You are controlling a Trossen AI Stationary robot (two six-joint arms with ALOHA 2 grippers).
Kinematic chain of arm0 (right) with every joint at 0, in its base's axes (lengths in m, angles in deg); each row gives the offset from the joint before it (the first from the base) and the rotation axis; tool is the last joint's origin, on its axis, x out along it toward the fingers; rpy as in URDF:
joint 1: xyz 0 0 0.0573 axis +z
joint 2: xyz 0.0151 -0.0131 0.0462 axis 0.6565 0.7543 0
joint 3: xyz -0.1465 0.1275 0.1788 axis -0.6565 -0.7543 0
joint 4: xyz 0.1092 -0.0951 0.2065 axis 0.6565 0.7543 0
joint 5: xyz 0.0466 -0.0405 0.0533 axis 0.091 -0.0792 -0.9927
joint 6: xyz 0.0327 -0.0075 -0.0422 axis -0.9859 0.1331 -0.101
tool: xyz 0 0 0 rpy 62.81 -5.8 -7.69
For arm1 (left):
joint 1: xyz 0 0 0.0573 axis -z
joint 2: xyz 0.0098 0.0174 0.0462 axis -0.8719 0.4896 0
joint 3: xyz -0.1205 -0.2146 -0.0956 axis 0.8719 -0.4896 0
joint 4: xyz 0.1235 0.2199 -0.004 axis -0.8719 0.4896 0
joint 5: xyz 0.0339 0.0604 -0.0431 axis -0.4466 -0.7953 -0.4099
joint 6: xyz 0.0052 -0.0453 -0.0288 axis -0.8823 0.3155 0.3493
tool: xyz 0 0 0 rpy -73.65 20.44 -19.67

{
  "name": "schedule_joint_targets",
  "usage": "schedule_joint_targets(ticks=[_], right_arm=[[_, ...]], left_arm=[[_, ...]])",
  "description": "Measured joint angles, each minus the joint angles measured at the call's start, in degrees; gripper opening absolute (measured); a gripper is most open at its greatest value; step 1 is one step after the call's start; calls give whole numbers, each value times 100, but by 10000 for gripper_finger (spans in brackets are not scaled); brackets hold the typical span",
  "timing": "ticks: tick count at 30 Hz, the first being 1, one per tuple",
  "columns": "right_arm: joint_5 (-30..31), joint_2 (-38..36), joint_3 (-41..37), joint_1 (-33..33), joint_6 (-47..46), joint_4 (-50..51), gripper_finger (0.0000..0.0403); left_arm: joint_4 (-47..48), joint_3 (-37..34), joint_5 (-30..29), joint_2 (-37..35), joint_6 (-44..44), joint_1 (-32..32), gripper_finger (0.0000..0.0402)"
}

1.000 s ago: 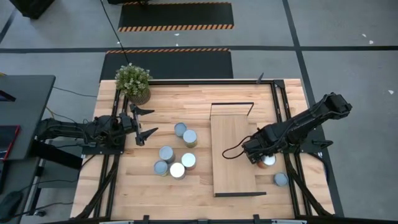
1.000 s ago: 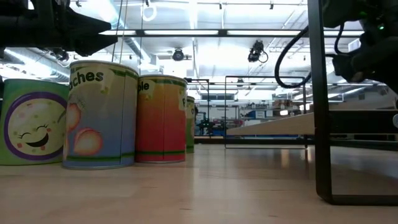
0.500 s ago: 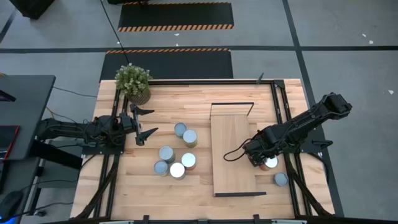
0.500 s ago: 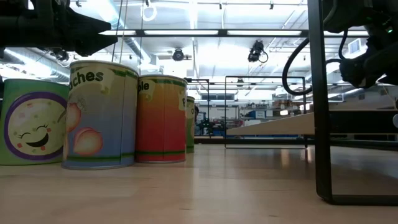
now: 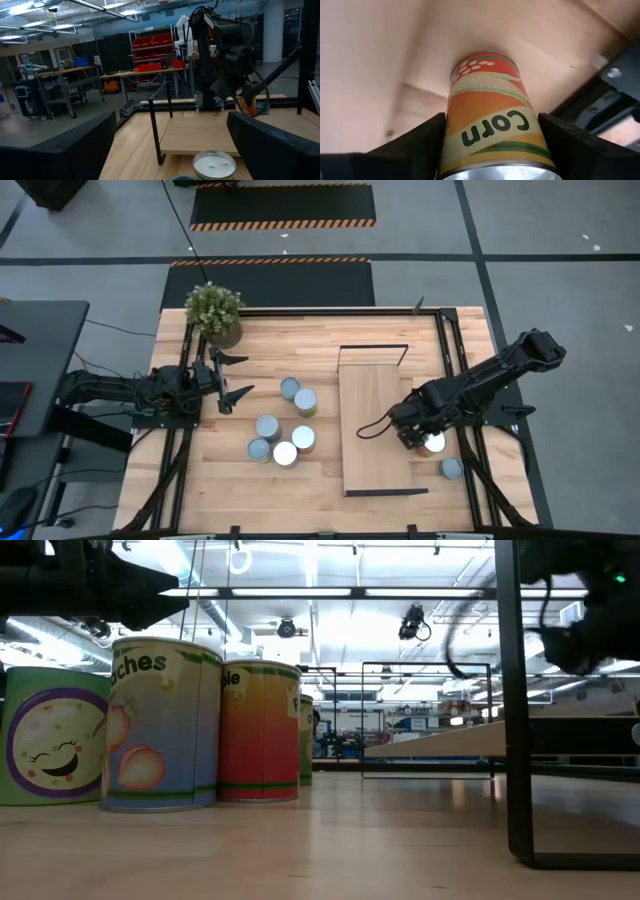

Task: Pick and place cans onto a shelf
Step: Put the canned corn can on the shelf

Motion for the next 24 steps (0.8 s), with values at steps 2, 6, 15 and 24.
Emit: schedule_joint_targets(ticks=[2, 6, 15, 24], right_arm=[[151, 2, 206, -131, 204, 150, 311], [605, 2, 737, -426, 576, 889, 310], [1413, 599, 2304, -1049, 1607, 2497, 309], [1922, 2215, 3804, -1548, 4115, 2555, 309]], left_arm=[[-4, 0, -1, 0, 0, 0, 386], [-5, 0, 0, 0, 0, 0, 386], [-45, 0, -2, 0, 1, -1, 386], [-37, 0, 0, 0, 0, 0, 386]])
